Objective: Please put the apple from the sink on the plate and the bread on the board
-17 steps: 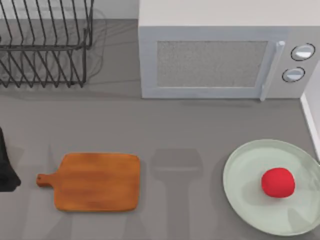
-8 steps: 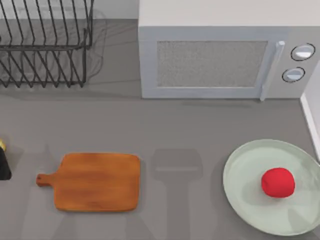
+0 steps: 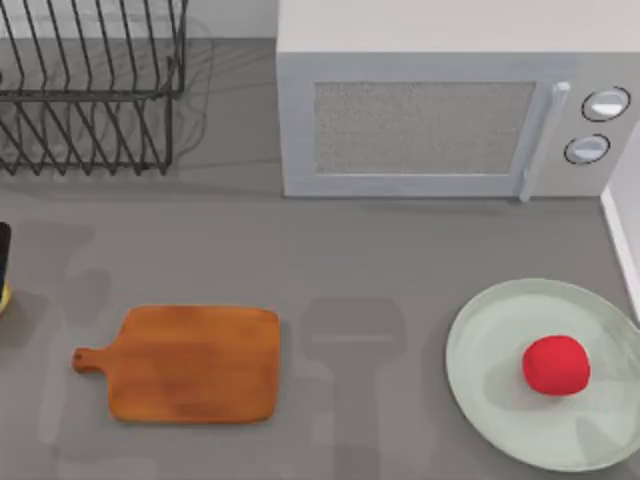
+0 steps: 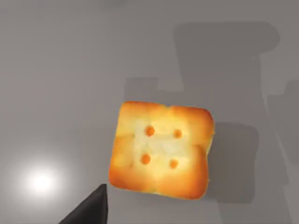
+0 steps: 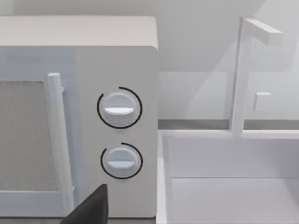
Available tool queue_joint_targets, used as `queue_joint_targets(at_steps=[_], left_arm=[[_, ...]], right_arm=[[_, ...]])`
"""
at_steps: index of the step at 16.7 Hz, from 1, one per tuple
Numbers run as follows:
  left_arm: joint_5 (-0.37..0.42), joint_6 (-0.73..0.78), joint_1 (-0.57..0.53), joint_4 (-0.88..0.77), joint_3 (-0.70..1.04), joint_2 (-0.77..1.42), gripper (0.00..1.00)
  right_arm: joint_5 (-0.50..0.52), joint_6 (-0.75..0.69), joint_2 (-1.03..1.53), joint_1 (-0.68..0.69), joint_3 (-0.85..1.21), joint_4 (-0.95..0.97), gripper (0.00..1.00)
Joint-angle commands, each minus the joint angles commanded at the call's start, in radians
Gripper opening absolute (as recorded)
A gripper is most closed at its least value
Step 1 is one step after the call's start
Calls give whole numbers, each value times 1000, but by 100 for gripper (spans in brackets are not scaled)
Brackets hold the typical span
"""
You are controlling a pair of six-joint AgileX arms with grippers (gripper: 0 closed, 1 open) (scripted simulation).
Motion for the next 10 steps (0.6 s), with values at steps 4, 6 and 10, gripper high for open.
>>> queue_joint_targets(at_steps=[4,6,10], left_arm=[[-1,89,38,-217,262,428,100],[-1,127,55,-304,375,586,100],[-1,179,79,-417,543,776,100]], right_arm=[[0,0,0,0,0,0,100],[0,0,0,0,0,0,100],[0,0,0,0,0,0,100]])
